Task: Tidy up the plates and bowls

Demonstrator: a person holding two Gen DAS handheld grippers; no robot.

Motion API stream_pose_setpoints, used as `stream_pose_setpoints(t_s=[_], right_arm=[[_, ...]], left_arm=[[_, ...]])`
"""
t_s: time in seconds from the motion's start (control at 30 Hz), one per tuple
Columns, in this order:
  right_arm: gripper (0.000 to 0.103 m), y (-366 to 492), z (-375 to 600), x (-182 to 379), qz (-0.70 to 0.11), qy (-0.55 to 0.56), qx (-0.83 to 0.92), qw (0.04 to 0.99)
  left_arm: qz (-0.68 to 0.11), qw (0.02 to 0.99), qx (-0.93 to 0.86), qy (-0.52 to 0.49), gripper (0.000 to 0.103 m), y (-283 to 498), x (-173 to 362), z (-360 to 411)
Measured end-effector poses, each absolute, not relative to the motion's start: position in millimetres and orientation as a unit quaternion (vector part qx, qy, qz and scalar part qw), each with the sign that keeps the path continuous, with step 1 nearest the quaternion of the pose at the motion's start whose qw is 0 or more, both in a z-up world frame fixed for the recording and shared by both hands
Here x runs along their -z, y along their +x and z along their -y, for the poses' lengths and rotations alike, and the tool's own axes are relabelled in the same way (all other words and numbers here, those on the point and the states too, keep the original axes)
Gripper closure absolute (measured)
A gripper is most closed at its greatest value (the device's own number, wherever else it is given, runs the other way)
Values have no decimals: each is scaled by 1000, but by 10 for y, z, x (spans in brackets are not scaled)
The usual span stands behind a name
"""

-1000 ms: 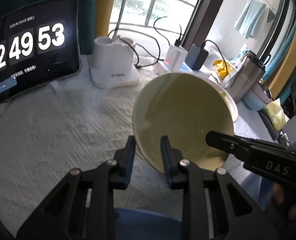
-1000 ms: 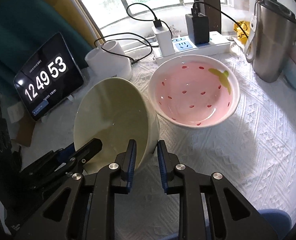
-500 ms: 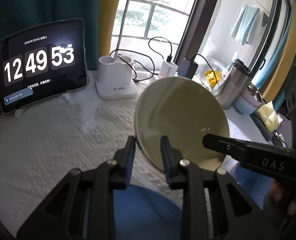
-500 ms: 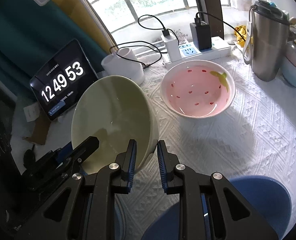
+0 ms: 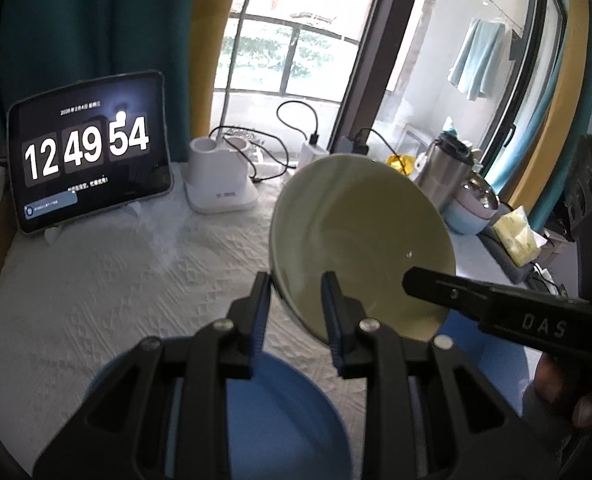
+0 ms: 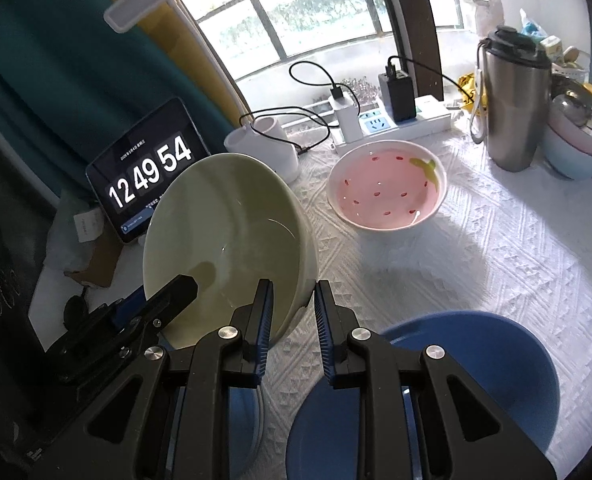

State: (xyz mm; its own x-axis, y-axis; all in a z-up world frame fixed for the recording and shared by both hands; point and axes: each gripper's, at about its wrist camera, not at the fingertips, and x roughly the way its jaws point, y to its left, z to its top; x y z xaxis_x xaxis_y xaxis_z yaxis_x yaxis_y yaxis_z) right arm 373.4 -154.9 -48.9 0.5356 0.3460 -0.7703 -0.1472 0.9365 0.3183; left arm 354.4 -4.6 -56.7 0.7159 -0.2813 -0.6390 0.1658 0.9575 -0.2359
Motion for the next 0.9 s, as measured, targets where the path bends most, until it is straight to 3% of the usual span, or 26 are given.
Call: stream_pose_setpoints(t_s=[0.9], right_arm=[[80, 3043, 2118, 199, -427, 125, -125, 887]], left_arm=[[-334, 928, 153, -65, 76, 2931, 328, 608]])
